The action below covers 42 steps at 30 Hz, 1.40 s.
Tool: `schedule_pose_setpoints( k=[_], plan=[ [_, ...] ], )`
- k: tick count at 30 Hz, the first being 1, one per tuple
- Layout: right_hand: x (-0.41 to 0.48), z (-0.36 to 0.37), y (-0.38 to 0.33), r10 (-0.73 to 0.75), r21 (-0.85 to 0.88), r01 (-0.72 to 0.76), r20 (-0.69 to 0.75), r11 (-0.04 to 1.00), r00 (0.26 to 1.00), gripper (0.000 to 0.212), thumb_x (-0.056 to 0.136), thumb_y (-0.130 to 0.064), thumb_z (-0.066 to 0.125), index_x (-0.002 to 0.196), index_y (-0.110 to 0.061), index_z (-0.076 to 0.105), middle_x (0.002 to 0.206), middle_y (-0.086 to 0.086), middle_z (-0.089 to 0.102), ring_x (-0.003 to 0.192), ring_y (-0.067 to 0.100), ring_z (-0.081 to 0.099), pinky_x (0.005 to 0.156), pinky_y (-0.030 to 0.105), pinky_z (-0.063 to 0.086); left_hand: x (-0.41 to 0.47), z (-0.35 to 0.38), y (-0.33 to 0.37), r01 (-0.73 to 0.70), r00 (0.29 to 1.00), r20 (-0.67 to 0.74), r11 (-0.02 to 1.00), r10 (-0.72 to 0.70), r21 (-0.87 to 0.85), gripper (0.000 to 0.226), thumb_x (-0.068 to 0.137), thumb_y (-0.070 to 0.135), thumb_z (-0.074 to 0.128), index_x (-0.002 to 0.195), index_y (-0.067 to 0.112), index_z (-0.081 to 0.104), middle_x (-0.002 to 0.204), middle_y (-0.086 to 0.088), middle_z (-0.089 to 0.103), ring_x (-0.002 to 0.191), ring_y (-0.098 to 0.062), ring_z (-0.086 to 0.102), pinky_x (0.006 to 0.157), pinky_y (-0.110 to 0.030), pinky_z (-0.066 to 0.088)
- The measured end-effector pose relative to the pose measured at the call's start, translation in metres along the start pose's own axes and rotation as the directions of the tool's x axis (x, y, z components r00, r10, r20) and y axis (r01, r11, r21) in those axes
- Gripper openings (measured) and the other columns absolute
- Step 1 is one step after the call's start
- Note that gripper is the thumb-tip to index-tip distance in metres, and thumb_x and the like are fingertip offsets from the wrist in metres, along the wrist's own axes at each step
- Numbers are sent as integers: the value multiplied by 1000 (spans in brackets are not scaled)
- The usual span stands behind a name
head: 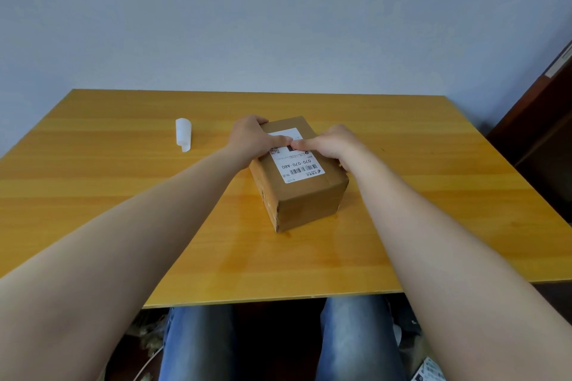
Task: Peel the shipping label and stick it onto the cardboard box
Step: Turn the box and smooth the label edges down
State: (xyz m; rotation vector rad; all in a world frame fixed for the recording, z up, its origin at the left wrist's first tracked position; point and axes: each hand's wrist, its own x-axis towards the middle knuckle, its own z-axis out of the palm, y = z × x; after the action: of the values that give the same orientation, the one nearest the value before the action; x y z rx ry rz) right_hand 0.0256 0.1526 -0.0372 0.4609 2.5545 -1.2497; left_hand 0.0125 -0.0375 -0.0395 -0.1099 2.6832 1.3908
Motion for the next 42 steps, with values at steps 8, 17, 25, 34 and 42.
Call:
schedule_pose_setpoints(
  k=[8,17,25,34,42],
  plan=[
    [6,4,-5,-6,-35,3,-78,999,997,86,57,-77,85,113,-12,71,106,3,76,98,28,74,92,42,60,9,2,6,47,996,-76,993,-39,108,83,73,58,85,140,19,57,127,-2,68,111,-24,67,90,-40,58],
    [5,6,-19,-11,-163,-9,-120,987,993,79,71,-86,70,105,-15,62,104,0,71,99,28,68,76,36,51,21,5,7,79,992,-106,996,-74,43,60,81,55,80,124,19,61,118,-3,70,107,-24,67,93,-42,57],
    [20,7,-15,40,-12,-41,-98,999,994,70,78,-79,64,111,-18,70,114,2,76,104,30,71,97,43,57,30,6,9,95,994,-52,995,-96,-36,53,75,53,85,107,22,56,106,-2,69,99,-25,69,89,-45,60],
    [16,6,-22,31,-4,-31,-53,999,998,64,90,-70,60,121,-15,69,116,6,75,107,31,71,100,43,56,25,4,13,100,994,-46,995,-101,-11,55,78,54,82,113,21,56,110,-2,67,103,-24,66,80,-37,57],
    [-5,-9,-16,50,162,-55,34,985,998,34,93,-49,74,109,-19,71,105,2,76,79,17,69,61,29,48,16,8,8,83,995,-42,977,-93,-199,83,78,42,88,143,15,44,133,-7,59,111,-25,63,93,-41,57]
  ],
)
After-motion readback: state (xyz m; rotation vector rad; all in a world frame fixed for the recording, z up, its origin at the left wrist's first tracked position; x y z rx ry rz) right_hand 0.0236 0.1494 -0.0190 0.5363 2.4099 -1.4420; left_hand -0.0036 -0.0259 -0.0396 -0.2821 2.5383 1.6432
